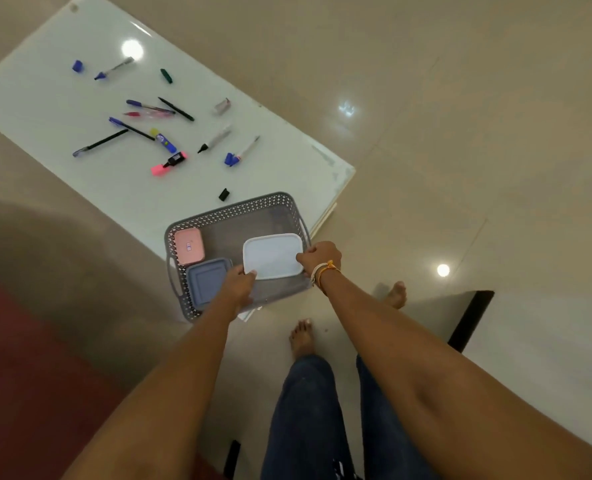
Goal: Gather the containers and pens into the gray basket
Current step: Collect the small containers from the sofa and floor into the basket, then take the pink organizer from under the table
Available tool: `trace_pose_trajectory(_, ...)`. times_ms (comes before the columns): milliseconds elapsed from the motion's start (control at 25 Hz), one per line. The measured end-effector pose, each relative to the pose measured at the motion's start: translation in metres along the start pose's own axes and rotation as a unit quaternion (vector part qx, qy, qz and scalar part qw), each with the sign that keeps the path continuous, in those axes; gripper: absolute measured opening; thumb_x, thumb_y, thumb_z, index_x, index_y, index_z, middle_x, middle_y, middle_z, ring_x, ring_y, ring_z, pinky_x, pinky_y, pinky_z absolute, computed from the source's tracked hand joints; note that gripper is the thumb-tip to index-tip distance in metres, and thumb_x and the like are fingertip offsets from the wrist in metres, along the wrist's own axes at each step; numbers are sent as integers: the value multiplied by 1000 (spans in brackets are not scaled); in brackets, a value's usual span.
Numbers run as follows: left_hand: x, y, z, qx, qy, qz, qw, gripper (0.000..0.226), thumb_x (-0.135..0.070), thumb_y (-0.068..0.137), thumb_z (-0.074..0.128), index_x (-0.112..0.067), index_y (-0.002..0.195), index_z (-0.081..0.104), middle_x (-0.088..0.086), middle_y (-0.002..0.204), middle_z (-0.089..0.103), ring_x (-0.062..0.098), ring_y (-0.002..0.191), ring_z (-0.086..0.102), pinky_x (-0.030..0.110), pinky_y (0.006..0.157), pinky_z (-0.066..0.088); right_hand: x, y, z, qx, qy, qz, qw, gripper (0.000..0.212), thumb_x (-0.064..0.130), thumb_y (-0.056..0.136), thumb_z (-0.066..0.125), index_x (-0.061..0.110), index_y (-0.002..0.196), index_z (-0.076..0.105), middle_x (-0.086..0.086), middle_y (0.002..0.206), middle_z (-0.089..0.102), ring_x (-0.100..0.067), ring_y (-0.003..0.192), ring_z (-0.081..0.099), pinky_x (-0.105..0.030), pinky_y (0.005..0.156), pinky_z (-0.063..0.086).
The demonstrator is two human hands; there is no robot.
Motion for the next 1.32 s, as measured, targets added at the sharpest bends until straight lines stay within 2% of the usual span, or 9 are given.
trace_pose_trajectory(120, 26, 5, 1, 25, -46, -37, 998, 39, -23, 99, 49, -5, 133, 48, 18, 132, 54, 28, 105, 55, 41, 84, 50, -5, 1, 16, -3, -65, -19, 998, 6, 8, 68, 63, 3, 66, 66, -10, 64, 57, -24, 64, 55, -38, 67, 56)
trace_pose_trajectory(320, 46, 1, 6, 89, -95, -100, 986, 51, -31, 95, 56, -14, 139, 39, 7, 134, 44, 30, 129, 43, 51, 100, 45, -17, 17, 43, 25, -114, 1, 993, 24, 11, 79, 63, 1, 100, 70, -17, 104, 71, -33, 99, 66, -32, 81, 54)
trace_pose_trajectory(440, 55, 6, 7, 97, -112, -115, 982, 57, -33, 93, 57, -16, 143, 35, 8, 148, 39, 30, 134, 40, 51, 102, 42, -19, 24, 51, 36, -134, 9, 990, 25, 9, 80, 62, 1, 102, 69, -18, 104, 70, -34, 99, 66, -31, 77, 52)
trace_pose_trajectory(640, 57, 19, 14, 79, -96, -116, 985, 55, -33, 94, 56, -15, 142, 35, 9, 149, 38, 29, 134, 40, 49, 97, 45, -22, 39, 59, 53, -173, 5, 984, 21, 9, 82, 60, 2, 99, 70, -16, 101, 72, -32, 96, 68, -26, 70, 47)
trace_pose_trajectory(880, 56, 28, 16, 13, -71, -128, 989, 56, -30, 96, 55, -8, 142, 32, 13, 146, 39, 31, 130, 43, 47, 99, 45, -24, 47, 62, 81, -236, -8, 968, 27, 12, 84, 60, 1, 108, 66, -16, 110, 68, -34, 103, 65, -31, 78, 51)
trace_pose_trajectory(960, 47, 18, 15, -28, -21, -100, 994, 56, -27, 96, 54, -4, 141, 32, 15, 143, 42, 34, 128, 45, 43, 97, 44, -13, 40, 49, 84, -258, -29, 962, 27, 14, 84, 61, 1, 108, 65, -17, 111, 68, -35, 103, 65, -34, 81, 52)
trace_pose_trajectory(1040, 29, 3, 16, -83, 108, -29, 990, 56, -23, 94, 56, 1, 139, 33, 19, 140, 44, 37, 125, 47, 43, 98, 44, 5, 30, 30, 85, -294, -68, 950, 29, 13, 86, 57, 1, 112, 63, -19, 114, 66, -36, 107, 63, -37, 86, 53)
trace_pose_trajectory(1160, -8, -29, 33, -105, 316, 50, 942, 68, -27, 94, 52, -3, 148, 19, 20, 148, 31, 37, 132, 40, 47, 106, 38, 36, 15, -2, 109, -352, -145, 918, 30, 11, 89, 49, 0, 114, 61, -20, 119, 63, -36, 110, 61, -37, 88, 50)
trace_pose_trajectory(1320, -71, -54, 74, -72, 349, 101, 929, 58, -26, 95, 50, -3, 143, 25, 18, 146, 33, 37, 131, 40, 49, 104, 39, 70, 15, -51, 131, -400, -200, 885, 34, 12, 88, 50, 4, 120, 58, -20, 125, 58, -36, 114, 58, -38, 94, 50)
Point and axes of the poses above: each hand's wrist, its own y-axis towards the middle knuckle, its own z-axis out of the palm, x = y × z, the point moved 6 cm from there along y, towards the middle knuckle
